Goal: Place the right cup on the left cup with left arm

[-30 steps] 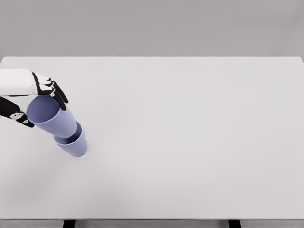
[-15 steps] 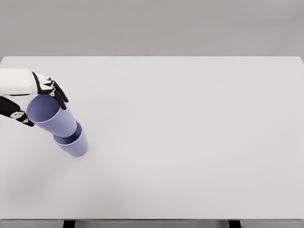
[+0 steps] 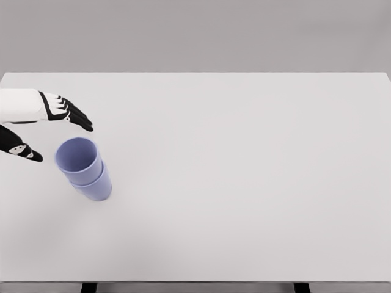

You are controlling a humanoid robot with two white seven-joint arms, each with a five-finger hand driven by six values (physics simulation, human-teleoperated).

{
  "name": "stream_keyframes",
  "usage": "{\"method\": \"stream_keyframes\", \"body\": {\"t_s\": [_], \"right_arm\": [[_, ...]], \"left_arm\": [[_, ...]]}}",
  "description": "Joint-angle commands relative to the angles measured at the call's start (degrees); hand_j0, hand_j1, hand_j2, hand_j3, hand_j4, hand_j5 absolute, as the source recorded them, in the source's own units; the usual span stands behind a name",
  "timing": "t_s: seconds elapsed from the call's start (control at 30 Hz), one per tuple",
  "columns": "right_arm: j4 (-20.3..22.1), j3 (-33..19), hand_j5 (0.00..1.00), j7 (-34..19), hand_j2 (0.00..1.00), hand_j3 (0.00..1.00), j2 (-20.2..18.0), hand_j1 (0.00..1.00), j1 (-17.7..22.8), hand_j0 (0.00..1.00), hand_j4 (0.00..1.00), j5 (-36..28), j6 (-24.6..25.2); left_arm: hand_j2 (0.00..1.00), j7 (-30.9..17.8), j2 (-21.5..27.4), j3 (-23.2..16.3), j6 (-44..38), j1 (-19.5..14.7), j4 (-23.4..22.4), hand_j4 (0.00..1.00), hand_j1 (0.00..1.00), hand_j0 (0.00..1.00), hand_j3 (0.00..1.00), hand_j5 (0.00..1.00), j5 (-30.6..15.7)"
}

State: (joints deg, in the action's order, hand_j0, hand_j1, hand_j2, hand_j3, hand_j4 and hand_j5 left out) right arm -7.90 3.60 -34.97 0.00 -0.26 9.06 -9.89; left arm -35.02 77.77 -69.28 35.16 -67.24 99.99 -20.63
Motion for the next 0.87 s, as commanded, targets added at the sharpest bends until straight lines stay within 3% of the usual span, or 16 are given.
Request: {"method": "stream_keyframes", "body": {"t_s": [0.0, 0.13, 0.2, 0.27, 0.33, 0.4, 0.5, 0.63, 0.83], "right_arm": [[-0.1, 0.0, 1.00, 0.0, 1.00, 1.00, 0.0, 1.00, 0.0, 1.00, 1.00, 0.1, 0.0], [0.0, 0.0, 1.00, 0.0, 1.00, 1.00, 0.0, 1.00, 0.0, 1.00, 1.00, 0.1, 0.0], [0.0, 0.0, 1.00, 0.0, 1.00, 1.00, 0.0, 1.00, 0.0, 1.00, 1.00, 0.1, 0.0], [0.0, 0.0, 1.00, 0.0, 1.00, 1.00, 0.0, 1.00, 0.0, 1.00, 1.00, 0.1, 0.0], [0.0, 0.0, 1.00, 0.0, 1.00, 1.00, 0.0, 1.00, 0.0, 1.00, 1.00, 0.1, 0.0], [0.0, 0.0, 1.00, 0.0, 1.00, 1.00, 0.0, 1.00, 0.0, 1.00, 1.00, 0.1, 0.0], [0.0, 0.0, 1.00, 0.0, 1.00, 1.00, 0.0, 1.00, 0.0, 1.00, 1.00, 0.1, 0.0], [0.0, 0.0, 1.00, 0.0, 1.00, 1.00, 0.0, 1.00, 0.0, 1.00, 1.00, 0.1, 0.0], [0.0, 0.0, 1.00, 0.0, 1.00, 1.00, 0.0, 1.00, 0.0, 1.00, 1.00, 0.1, 0.0]], "left_arm": [[0.93, 0.0, 0.1, 0.3, -0.2, -0.1, 0.1, 0.93, 0.93, 0.93, 0.93, 0.93, -0.4], [0.93, 0.0, 0.2, 0.3, -0.2, 0.0, 0.2, 0.93, 0.93, 0.93, 0.93, 0.93, -0.5], [1.00, 0.0, 0.6, 1.0, -0.2, -0.4, 0.4, 1.00, 1.00, 1.00, 1.00, 1.00, -1.4], [1.00, 0.0, 1.3, 2.3, -0.2, -0.5, 1.0, 1.00, 1.00, 1.00, 1.00, 1.00, -4.9], [1.00, 0.0, 2.9, 7.0, -0.2, -1.1, 1.1, 1.00, 1.00, 1.00, 1.00, 1.00, -9.9], [1.00, 0.0, 1.9, 8.1, -0.2, -1.3, 1.1, 1.00, 1.00, 1.00, 1.00, 1.00, -13.6], [1.00, 0.0, -7.9, 7.9, -0.2, -1.8, 1.1, 1.00, 1.00, 1.00, 1.00, 1.00, -16.0], [1.00, 0.0, -16.0, 7.4, -0.2, -1.9, 1.1, 1.00, 1.00, 1.00, 1.00, 1.00, -16.1], [1.00, 0.0, -20.0, 6.2, -0.2, -1.8, 1.1, 1.00, 1.00, 1.00, 1.00, 1.00, -16.1]]}}
